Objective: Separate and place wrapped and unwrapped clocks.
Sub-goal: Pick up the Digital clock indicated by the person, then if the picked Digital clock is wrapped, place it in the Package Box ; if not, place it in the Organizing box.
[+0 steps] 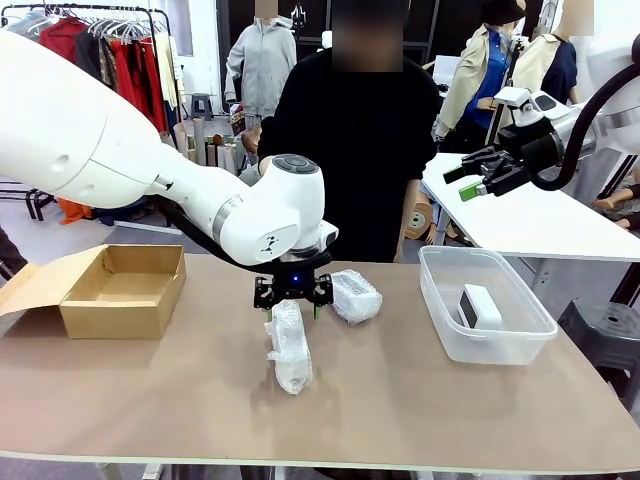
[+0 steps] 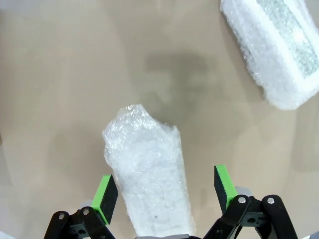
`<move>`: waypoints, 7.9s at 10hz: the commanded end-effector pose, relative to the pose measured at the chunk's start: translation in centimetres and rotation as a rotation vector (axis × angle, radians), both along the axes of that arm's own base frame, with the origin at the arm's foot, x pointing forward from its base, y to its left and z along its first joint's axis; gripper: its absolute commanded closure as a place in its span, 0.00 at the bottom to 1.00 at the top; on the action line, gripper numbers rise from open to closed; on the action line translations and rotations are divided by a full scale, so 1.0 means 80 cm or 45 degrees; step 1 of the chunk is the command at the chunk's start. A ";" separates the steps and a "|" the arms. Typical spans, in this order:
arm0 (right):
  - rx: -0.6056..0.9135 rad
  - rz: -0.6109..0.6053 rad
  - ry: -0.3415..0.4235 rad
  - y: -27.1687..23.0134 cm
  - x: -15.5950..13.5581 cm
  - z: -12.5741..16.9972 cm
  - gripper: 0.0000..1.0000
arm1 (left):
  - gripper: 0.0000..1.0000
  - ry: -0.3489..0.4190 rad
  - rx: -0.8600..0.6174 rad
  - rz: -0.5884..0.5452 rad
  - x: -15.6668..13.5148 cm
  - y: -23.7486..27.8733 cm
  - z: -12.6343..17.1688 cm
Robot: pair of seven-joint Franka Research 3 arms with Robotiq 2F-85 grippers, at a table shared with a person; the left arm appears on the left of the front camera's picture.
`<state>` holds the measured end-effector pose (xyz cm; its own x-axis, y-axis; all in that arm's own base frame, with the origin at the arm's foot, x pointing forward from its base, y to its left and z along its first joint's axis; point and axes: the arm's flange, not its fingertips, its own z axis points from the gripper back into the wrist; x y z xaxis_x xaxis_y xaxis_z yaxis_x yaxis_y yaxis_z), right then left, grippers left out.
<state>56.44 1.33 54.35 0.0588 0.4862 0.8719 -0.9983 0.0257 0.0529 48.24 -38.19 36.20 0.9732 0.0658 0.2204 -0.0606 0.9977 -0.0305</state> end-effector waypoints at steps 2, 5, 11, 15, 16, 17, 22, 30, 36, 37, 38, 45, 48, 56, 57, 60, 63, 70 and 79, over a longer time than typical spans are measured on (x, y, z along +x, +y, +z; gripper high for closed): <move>-0.004 -0.002 -0.004 0.000 0.000 0.001 0.00 | 0.00 0.028 -0.016 -0.013 -0.026 0.008 -0.007; -0.004 -0.002 -0.004 0.000 0.000 0.001 0.00 | 0.00 0.045 -0.028 -0.047 -0.042 0.006 -0.017; -0.004 -0.002 -0.004 0.000 0.000 0.001 0.00 | 0.77 0.003 0.042 -0.118 -0.039 0.022 -0.027; -0.004 -0.002 -0.004 0.000 0.000 0.001 0.00 | 1.00 -0.025 -0.021 -0.166 -0.037 0.018 -0.012; -0.004 -0.002 -0.004 0.000 0.000 0.001 0.00 | 1.00 -0.037 -0.029 -0.183 -0.039 0.016 0.001; -0.004 -0.002 -0.004 0.000 0.000 0.001 0.00 | 1.00 -0.048 -0.027 -0.206 -0.042 0.016 0.019; -0.004 -0.002 -0.004 0.000 0.000 0.001 0.00 | 1.00 -0.128 0.101 -0.354 -0.043 -0.004 0.155; -0.004 -0.002 -0.004 0.000 0.000 0.001 0.00 | 1.00 -0.172 0.232 -0.464 -0.045 -0.057 0.354; -0.004 -0.002 -0.004 0.000 0.000 0.001 0.00 | 1.00 -0.177 0.212 -0.452 -0.054 -0.057 0.355; -0.004 -0.002 -0.004 0.000 0.000 0.001 0.00 | 1.00 -0.177 0.212 -0.452 -0.054 -0.057 0.355; -0.004 -0.002 -0.004 0.000 0.000 0.001 0.00 | 1.00 -0.177 0.212 -0.452 -0.054 -0.057 0.355; -0.004 -0.002 -0.004 0.000 0.000 0.001 0.00 | 1.00 -0.177 0.212 -0.452 -0.054 -0.057 0.355; -0.004 -0.002 -0.004 0.000 0.000 0.001 0.00 | 1.00 -0.177 0.212 -0.452 -0.054 -0.057 0.355; -0.004 -0.002 -0.004 0.000 0.000 0.001 0.00 | 1.00 -0.106 0.282 -0.548 -0.067 -0.023 0.351; -0.004 -0.002 -0.004 0.000 0.000 0.001 0.00 | 1.00 -0.105 0.293 -0.564 -0.072 -0.010 0.352; -0.004 -0.002 -0.004 0.000 0.000 0.001 0.00 | 1.00 -0.092 0.212 -0.554 -0.073 0.046 0.358; -0.004 -0.002 -0.004 0.000 0.000 0.001 0.00 | 1.00 -0.114 0.176 -0.424 -0.075 0.131 0.357; -0.004 -0.002 -0.004 0.000 0.000 0.001 0.00 | 1.00 -0.204 0.300 0.102 -0.042 0.260 0.293; -0.004 -0.002 -0.004 0.000 0.000 0.001 0.00 | 1.00 -0.040 0.324 0.000 -0.017 0.285 0.281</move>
